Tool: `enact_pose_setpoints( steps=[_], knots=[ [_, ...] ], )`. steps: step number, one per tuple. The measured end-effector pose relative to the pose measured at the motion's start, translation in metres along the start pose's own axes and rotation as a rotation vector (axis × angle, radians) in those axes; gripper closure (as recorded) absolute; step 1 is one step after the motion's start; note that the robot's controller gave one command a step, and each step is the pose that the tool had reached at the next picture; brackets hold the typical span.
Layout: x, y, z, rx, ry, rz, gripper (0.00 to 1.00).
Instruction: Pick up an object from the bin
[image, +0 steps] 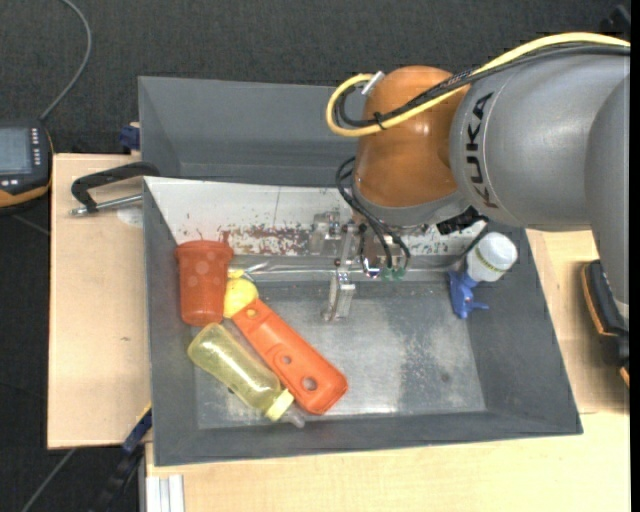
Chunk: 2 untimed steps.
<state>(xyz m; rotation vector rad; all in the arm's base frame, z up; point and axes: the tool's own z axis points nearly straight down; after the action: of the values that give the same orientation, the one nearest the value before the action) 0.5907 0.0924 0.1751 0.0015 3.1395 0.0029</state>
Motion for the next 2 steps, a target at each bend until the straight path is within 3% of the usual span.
enact_pose_setpoints(
  steps=[1, 2],
  knots=[
    [0.0, 0.0, 0.0, 0.0, 0.0, 0.0, 0.0],
    [0.01, -0.004, 0.049, -0.001, -0.007, -0.062, 0.0]
  ],
)
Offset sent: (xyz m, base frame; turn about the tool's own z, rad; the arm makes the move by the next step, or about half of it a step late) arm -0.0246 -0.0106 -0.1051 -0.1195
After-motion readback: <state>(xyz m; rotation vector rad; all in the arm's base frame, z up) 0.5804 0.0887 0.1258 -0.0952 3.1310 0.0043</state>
